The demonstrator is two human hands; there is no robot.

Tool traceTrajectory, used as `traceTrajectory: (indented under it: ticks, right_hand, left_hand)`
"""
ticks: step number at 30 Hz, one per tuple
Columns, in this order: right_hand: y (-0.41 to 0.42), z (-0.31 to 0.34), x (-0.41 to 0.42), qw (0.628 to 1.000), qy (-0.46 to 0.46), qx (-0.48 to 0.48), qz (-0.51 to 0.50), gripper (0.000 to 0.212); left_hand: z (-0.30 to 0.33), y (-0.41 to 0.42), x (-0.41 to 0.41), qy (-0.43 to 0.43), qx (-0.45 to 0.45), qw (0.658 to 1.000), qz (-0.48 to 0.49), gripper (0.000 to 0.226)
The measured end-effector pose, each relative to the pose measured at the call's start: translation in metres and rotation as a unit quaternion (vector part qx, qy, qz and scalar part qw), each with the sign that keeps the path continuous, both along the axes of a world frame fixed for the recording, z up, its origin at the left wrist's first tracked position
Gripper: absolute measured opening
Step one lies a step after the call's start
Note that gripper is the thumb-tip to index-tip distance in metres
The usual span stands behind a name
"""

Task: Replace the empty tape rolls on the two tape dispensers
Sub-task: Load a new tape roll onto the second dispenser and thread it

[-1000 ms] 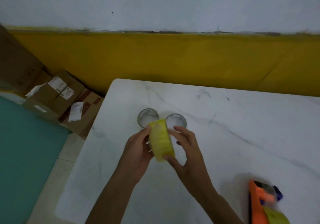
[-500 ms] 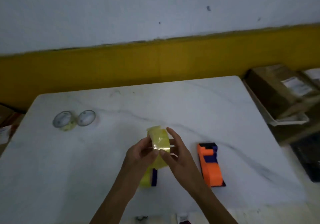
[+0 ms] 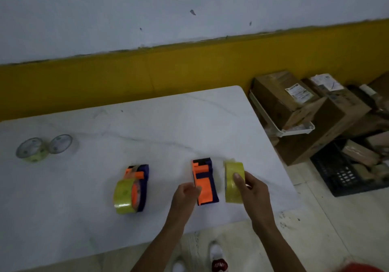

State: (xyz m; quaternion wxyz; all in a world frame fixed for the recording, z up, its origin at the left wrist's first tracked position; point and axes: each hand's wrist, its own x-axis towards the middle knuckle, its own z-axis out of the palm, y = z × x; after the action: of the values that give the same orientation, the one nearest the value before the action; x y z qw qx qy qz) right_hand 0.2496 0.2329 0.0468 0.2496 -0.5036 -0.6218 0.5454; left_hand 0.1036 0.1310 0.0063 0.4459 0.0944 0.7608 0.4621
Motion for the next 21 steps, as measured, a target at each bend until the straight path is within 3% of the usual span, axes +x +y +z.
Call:
traceTrajectory:
  ticks: [2,4,6,9,14,17,21]
  right_hand:
    - [0.013,-0.014,0.009,1.0,-0.006,-0.003,-0.001,0.024]
    - [0.021,-0.026,0.009,1.0,-0.011,-0.015,0.024,0.028]
    - [0.023,-0.039,0.003,0.997,-0.013,-0.036,0.065,0.031]
    - [0.019,-0.053,-0.012,0.996,-0.013,-0.047,0.076,0.043]
    - [0.02,-0.055,-0.026,0.993,-0.01,-0.09,0.07,0.016]
    - [0.025,-0.064,-0.026,0.992,-0.01,-0.116,0.057,0.036]
    - [0.027,-0.062,-0.03,0.99,-0.007,-0.125,0.059,0.038]
  left_hand:
    - [-0.012,0.009,0.011,0.056,-0.001,0.998,-0.018,0.019]
    - [-0.014,0.02,0.018,0.076,-0.003,0.997,-0.019,0.03]
    - [-0.016,0.029,0.023,0.068,0.018,0.997,0.013,0.039]
    - [-0.013,0.037,0.025,0.04,0.028,0.997,0.051,0.035]
    - [-0.022,0.04,0.016,0.038,0.032,0.996,0.069,0.037]
    - [-0.022,0.044,0.014,0.054,0.013,0.996,0.072,0.038]
    - [-0.016,0.052,0.026,0.049,0.013,0.997,0.062,0.036]
